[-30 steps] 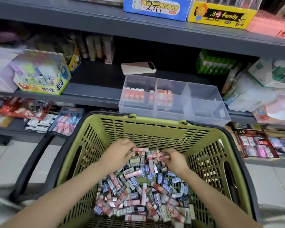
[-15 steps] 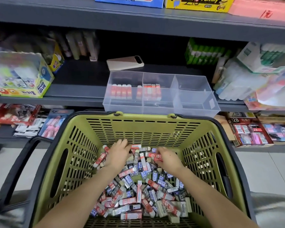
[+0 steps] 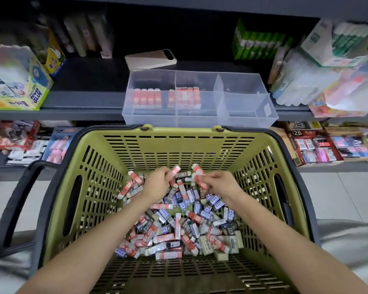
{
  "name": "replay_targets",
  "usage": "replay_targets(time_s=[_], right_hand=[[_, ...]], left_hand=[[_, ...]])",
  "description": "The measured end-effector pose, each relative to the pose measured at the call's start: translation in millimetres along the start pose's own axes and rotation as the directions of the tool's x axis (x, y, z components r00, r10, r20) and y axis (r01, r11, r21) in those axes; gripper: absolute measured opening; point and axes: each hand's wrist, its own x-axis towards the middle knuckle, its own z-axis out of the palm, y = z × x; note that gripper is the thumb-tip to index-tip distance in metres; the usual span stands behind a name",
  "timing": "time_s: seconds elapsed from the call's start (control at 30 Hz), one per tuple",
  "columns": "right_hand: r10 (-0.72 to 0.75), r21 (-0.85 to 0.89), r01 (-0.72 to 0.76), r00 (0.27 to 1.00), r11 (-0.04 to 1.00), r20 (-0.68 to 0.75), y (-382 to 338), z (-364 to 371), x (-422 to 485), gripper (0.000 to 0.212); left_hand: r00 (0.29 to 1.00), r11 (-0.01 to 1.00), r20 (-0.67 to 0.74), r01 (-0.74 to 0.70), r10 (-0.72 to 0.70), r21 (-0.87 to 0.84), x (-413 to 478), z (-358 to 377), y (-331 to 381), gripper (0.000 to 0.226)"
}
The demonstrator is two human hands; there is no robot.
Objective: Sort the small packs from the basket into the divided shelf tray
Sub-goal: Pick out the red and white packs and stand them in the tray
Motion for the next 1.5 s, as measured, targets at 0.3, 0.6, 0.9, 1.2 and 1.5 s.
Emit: replay_targets(time_s=[0.3,0.6,0.9,1.2,1.5], right_hand=[[-0.478,-0.488,0.479,0.868,0.730,0.136,-1.7,40.4,-61.4,0.015],[0.178,-0.933,0.340,0.917,0.121,0.357,41.2,-5.9,-59.4,0.048],[0.082,-0.912,0.349,0.924,0.215,0.373,62.2,-14.4,-46.6,0.028],[-0.161,-0.874,0.482,0.860,-0.052,0.484,78.9,-19.9,-44.5,0.035],[-0.135,-0.867,0.497,0.858,-0.020,0.495,69.6,-20.3,-40.5,0.034]], left_hand=[[0.854,-0.016,0.480,0.487,-0.199,-0.873,-56.3,-15.0,60.1,0.046],[0.834,0.347,0.450,0.545,-0.320,-0.764,-59.0,-23.4,34.8,0.056],[0.806,0.363,0.552,0.591,-0.216,-0.720,-65.4,-19.1,14.6,0.085],[0.822,0.408,0.512,0.569,-0.249,-0.714,-69.6,1.3,19.2,0.073],[0.832,0.323,0.487,0.553,-0.266,-0.768,-63.8,-8.4,16.4,0.038]])
